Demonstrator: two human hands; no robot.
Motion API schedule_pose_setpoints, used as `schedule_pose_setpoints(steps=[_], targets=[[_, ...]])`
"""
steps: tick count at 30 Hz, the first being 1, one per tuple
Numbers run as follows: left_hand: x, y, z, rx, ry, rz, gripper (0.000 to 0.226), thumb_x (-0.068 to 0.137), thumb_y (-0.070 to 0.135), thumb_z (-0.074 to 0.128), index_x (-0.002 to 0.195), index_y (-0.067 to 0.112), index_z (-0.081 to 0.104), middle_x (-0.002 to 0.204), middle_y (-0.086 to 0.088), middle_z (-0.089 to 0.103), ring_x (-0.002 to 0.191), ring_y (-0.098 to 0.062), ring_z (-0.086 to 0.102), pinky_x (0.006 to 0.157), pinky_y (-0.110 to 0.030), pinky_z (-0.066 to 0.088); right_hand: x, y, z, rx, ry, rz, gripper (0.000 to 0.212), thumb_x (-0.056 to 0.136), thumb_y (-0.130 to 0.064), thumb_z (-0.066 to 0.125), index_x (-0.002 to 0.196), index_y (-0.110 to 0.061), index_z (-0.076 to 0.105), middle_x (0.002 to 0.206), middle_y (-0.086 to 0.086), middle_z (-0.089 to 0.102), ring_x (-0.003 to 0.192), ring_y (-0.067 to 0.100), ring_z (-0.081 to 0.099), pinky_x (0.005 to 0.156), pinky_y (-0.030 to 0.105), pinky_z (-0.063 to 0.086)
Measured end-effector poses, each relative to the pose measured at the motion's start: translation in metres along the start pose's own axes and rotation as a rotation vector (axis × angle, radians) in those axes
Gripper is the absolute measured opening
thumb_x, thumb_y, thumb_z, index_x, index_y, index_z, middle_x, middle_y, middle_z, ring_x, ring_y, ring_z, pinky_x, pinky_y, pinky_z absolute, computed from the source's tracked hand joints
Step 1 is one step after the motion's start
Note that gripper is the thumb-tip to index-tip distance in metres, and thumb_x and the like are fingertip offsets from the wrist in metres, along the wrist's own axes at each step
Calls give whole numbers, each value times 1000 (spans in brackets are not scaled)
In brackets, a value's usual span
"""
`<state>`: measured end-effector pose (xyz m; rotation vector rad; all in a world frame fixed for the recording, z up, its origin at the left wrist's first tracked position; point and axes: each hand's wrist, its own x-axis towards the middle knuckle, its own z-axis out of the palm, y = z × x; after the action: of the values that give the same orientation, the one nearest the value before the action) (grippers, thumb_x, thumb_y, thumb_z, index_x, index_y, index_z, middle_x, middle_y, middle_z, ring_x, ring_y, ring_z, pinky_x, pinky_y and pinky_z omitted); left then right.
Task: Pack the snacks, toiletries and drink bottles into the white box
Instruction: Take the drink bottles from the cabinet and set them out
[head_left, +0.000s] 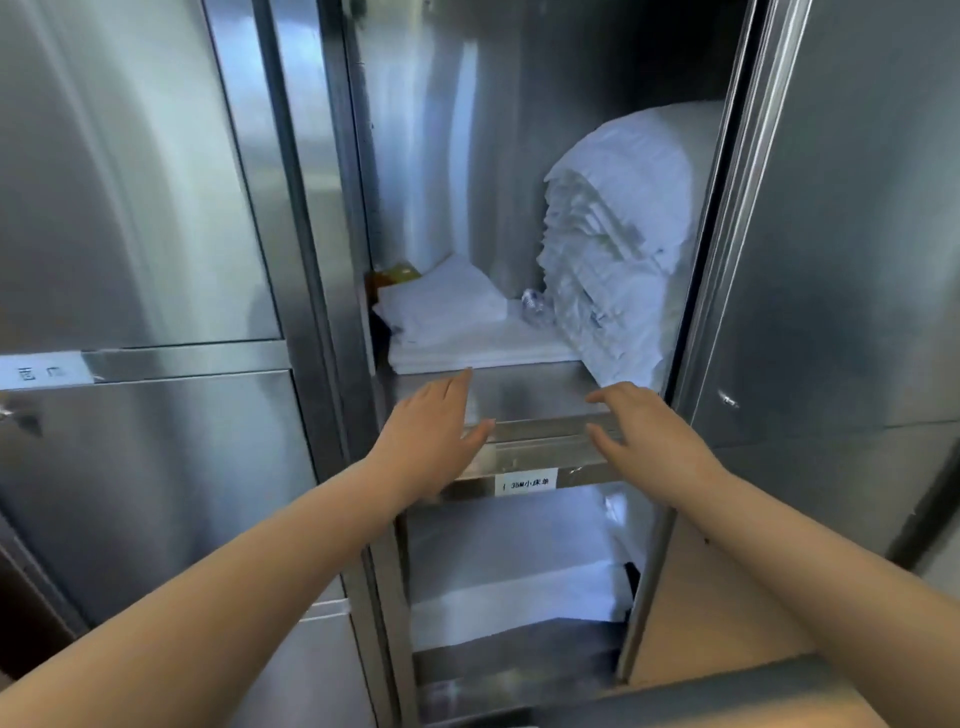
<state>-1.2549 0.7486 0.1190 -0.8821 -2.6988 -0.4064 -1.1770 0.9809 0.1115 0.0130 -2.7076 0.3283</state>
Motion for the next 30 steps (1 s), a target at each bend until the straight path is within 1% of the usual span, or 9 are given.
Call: schedule_pose_setpoints(steps=[3, 7, 8, 11, 15, 18, 24, 27, 30], targets=[[52, -4, 15, 20, 13, -31, 68, 96, 46, 38, 149, 13, 12, 152, -8, 28, 136, -24, 29, 110, -37, 26, 48, 35, 18, -5, -44, -6, 41, 96, -30, 48, 134, -13, 45, 134, 3, 47, 122, 19, 42, 96, 26, 33], [111, -17, 36, 28, 68, -56, 65, 96, 45, 39, 148, 12, 16, 150, -7, 29, 136, -23, 28, 109, -36, 25, 112, 66, 40, 12, -54, -15, 39, 97, -30, 48, 131, -13, 47, 132, 4, 48, 117, 19, 43, 85, 23, 32], [125, -22, 42, 29, 80, -71, 65, 96, 44, 38, 148, 12, 16, 150, -7, 30, 136, -23, 29, 108, -36, 25, 127, 71, 47, 30, -58, -10, 39, 96, -30, 48, 131, -13, 47, 132, 4, 48, 117, 19, 44, 85, 23, 31], [165, -39, 63, -24, 108, -125, 63, 97, 45, 36, 148, 14, 18, 150, -6, 30, 135, -23, 30, 108, -36, 26, 170, 80, 72, 81, -71, -15, 39, 96, -29, 49, 131, -13, 47, 132, 5, 48, 120, 20, 43, 90, 22, 31], [220, -60, 103, -290, 127, -203, 59, 98, 45, 33, 148, 17, 20, 152, -3, 27, 138, -19, 24, 112, -34, 22, 227, 89, 109, 150, -72, 36, 39, 97, -29, 48, 133, -14, 46, 135, 5, 47, 124, 20, 41, 93, 21, 29], [260, -81, 135, -274, 109, -201, 57, 99, 43, 32, 148, 18, 21, 153, -3, 26, 139, -19, 24, 114, -34, 21, 270, 97, 135, 170, -46, 108, 40, 97, -30, 49, 133, -13, 46, 136, 6, 47, 124, 20, 42, 97, 24, 31], [330, -115, 181, -269, 59, -232, 52, 99, 40, 35, 146, 19, 27, 151, -4, 30, 138, -20, 28, 113, -34, 22, 339, 121, 178, 148, -45, 204, 41, 96, -30, 51, 132, -13, 48, 136, 9, 47, 123, 24, 44, 96, 26, 32], [349, -129, 196, -235, 44, -244, 49, 99, 38, 36, 144, 19, 33, 148, -4, 35, 135, -20, 32, 112, -35, 26, 360, 133, 196, 159, -63, 210, 39, 95, -30, 52, 131, -13, 49, 135, 9, 48, 121, 24, 46, 95, 26, 33], [367, -144, 207, -201, 43, -242, 45, 99, 36, 36, 141, 19, 39, 143, -4, 42, 130, -21, 39, 108, -34, 30, 386, 147, 207, 109, -86, 151, 39, 95, -31, 52, 130, -15, 50, 134, 9, 49, 120, 24, 47, 95, 29, 37]])
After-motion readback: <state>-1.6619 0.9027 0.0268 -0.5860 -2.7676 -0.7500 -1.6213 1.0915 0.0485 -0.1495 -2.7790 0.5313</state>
